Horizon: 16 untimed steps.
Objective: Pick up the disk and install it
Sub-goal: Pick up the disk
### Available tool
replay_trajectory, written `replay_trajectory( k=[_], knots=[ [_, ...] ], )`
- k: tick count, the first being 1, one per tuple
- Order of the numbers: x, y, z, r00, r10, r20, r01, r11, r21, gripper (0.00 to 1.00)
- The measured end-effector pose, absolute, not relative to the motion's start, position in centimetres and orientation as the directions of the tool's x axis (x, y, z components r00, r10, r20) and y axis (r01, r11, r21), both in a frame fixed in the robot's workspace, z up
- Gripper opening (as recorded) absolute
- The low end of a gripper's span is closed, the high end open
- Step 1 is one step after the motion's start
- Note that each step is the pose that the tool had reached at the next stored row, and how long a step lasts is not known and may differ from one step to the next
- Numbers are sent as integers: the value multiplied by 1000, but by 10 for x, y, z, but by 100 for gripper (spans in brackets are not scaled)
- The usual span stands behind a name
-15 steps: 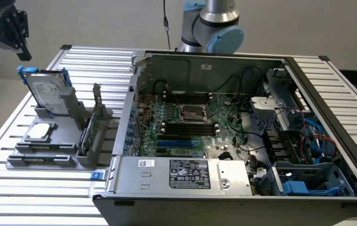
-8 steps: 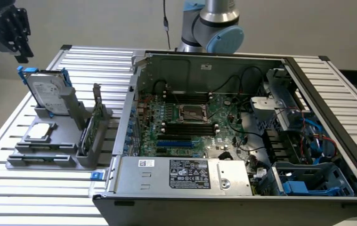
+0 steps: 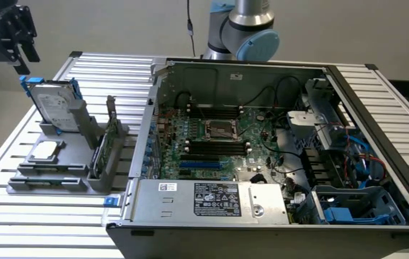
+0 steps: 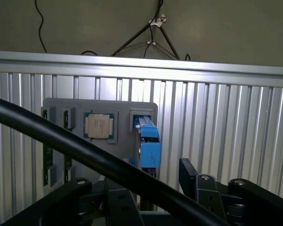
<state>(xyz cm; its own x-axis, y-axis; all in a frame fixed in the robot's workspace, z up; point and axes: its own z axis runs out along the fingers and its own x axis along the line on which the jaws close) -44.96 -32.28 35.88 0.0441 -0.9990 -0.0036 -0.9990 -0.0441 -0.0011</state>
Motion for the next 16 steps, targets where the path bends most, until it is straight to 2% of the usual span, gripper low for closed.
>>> replay_trajectory(
  k=[16],
  knots=[
    [-450, -323, 355, 44, -999, -4, -999, -44, -1, 54]
  ],
)
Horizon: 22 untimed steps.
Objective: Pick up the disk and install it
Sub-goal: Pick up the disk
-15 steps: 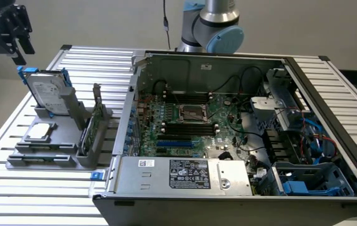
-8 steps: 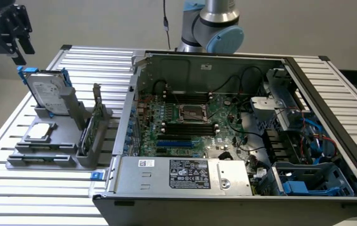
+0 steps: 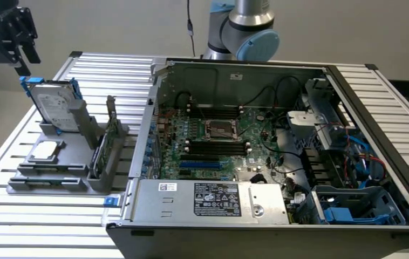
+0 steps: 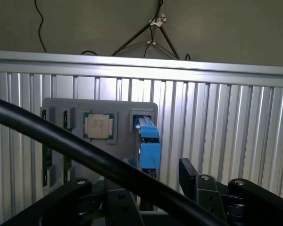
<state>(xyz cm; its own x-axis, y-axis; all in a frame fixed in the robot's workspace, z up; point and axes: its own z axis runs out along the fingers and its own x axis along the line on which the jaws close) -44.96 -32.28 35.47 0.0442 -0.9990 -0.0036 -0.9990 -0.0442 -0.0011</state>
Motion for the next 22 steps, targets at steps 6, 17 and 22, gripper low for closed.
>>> replay_trajectory(
  k=[6, 17, 22],
  knots=[
    [-450, -323, 348, 44, -999, -4, -999, -44, -1, 54],
    [-450, -323, 329, 43, -999, -4, -999, -43, -1, 54],
    [-451, -323, 319, 41, -999, -3, -999, -41, -1, 54]
  ],
)
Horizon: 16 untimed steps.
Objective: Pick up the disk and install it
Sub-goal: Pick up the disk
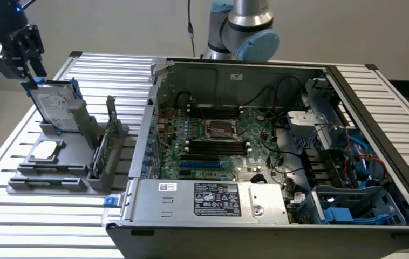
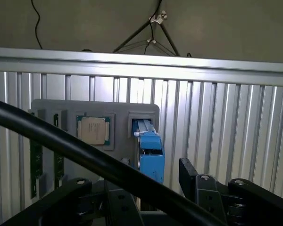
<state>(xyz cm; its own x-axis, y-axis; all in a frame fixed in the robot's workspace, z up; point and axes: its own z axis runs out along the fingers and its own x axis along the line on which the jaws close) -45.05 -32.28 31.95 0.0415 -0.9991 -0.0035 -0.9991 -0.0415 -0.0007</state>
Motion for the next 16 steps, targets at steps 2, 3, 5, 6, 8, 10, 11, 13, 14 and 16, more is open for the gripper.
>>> replay_trajectory(
  k=[2, 3, 5, 6, 8, 10, 11, 13, 14, 16],
  knots=[
    [-451, -323, 316, 39, -999, -4, -999, -39, 0, 54],
    [-451, -323, 314, 38, -999, -4, -999, -38, 0, 54],
    [-451, -323, 310, 33, -999, -4, -999, -33, 1, 54],
    [-451, -323, 309, 29, -1000, -4, -1000, -29, 2, 54],
    [-452, -323, 306, 20, -1000, -4, -1000, -20, 4, 54],
    [-452, -323, 304, 9, -1000, -4, -1000, -9, 7, 54],
    [-452, -323, 303, 2, -1000, -4, -1000, -2, 8, 54],
    [-452, -323, 301, -14, -1000, -4, -1000, 14, 8, 54],
    [-453, -323, 300, -23, -1000, -4, -1000, 23, 8, 54],
    [-453, -323, 299, -39, -999, -4, -999, 39, 8, 54]
  ],
)
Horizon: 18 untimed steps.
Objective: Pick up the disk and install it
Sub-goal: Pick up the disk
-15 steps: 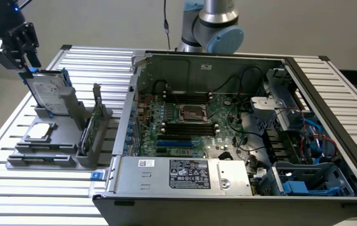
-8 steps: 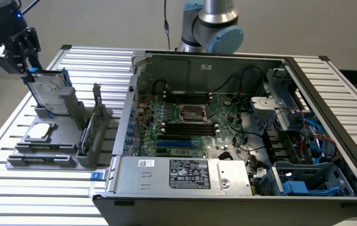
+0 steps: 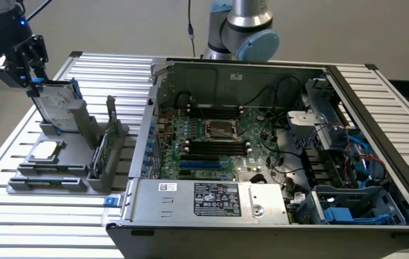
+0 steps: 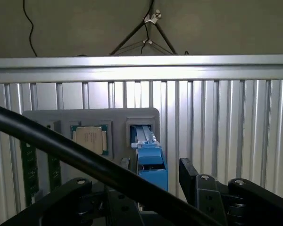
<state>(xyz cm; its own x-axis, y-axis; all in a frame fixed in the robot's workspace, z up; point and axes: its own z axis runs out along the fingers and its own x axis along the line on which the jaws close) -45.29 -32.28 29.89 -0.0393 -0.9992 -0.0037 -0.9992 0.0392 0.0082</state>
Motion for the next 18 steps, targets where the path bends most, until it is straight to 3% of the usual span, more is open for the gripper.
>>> replay_trajectory(
  k=[18],
  knots=[
    [-452, -323, 291, -59, -998, -4, -998, 59, 14, 54]
  ],
)
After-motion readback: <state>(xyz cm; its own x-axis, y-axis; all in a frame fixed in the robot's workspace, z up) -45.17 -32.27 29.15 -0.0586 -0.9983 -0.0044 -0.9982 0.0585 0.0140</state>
